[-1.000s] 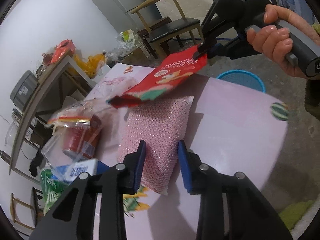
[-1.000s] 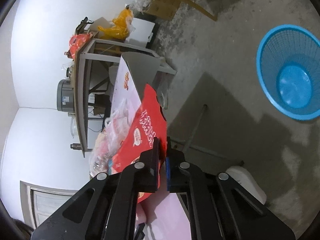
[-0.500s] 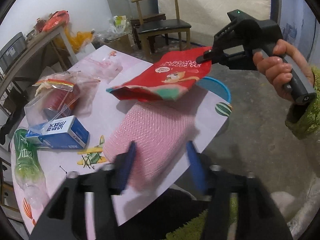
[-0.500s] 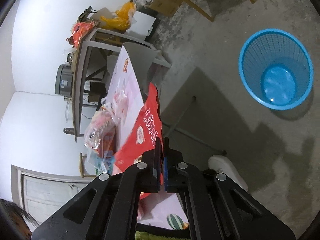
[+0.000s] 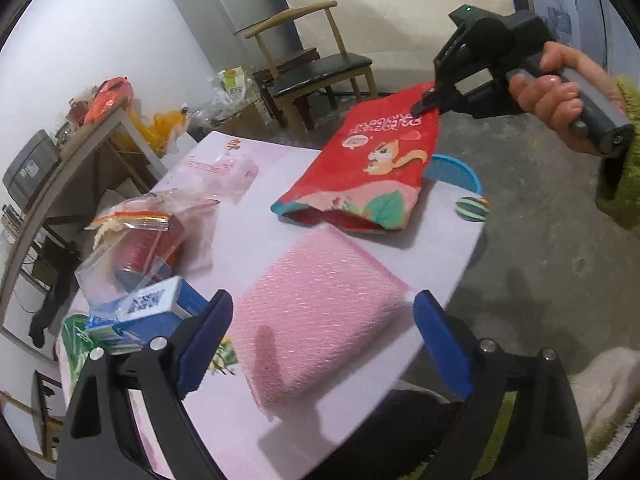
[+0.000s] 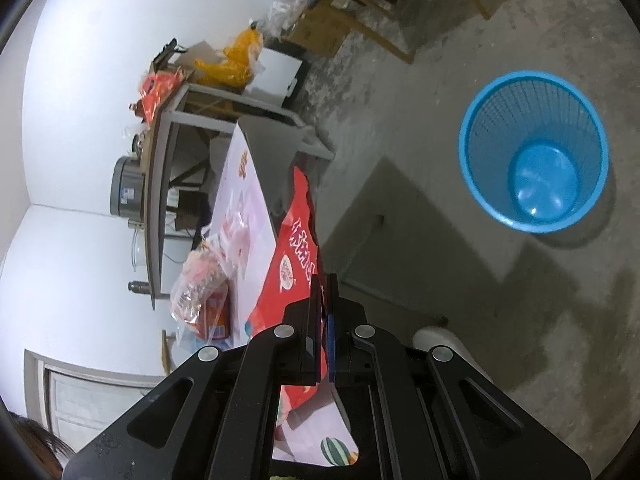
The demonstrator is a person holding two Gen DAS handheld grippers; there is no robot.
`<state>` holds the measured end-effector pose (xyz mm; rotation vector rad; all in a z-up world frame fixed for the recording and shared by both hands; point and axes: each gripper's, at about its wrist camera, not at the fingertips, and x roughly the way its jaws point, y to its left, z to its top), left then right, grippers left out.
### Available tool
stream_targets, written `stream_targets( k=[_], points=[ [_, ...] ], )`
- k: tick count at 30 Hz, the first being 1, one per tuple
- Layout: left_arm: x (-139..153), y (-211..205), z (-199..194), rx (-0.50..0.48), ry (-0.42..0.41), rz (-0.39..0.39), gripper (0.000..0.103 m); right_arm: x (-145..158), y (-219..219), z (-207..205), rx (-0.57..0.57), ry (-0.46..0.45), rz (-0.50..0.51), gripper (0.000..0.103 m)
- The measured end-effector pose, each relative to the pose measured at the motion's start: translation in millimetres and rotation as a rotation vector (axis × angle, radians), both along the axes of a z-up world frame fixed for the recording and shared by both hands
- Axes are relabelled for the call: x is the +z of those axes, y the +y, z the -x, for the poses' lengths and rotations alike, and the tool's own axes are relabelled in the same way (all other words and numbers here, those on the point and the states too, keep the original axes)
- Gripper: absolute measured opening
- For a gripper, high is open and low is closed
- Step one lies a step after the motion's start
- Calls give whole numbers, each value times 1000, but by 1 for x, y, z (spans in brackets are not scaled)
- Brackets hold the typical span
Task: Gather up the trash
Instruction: 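Lift the red snack bag with the right tool while the left tool grasps the pink sponge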
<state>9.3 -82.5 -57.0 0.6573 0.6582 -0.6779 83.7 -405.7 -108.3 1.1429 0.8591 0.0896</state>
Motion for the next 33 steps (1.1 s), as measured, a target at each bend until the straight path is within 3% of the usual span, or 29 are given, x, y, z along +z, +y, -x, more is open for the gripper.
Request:
stream_targets(
  k=[6,12,16,23,26,33],
  points=[
    [2,15,17,7,-15,24,90,-4,-5,6,-12,1,-2,1],
    [-1,24,14,4,-36,-14,90,-2,-5,8,-20,-7,1,1],
    [4,25,12,-75,-58,-38,90,-4,-3,8,-11,3,-7,1],
    [22,17,-23,-282,138,-21,91,-4,0,4,4,-4,-25,1],
    [23,7,-38,-356,179,-63,94,-7,0,3,10,-1,-40,1],
    [-2,-16,-48,-467,198,-255,95,-13,-8,6,-4,-11,-75,1]
  ],
)
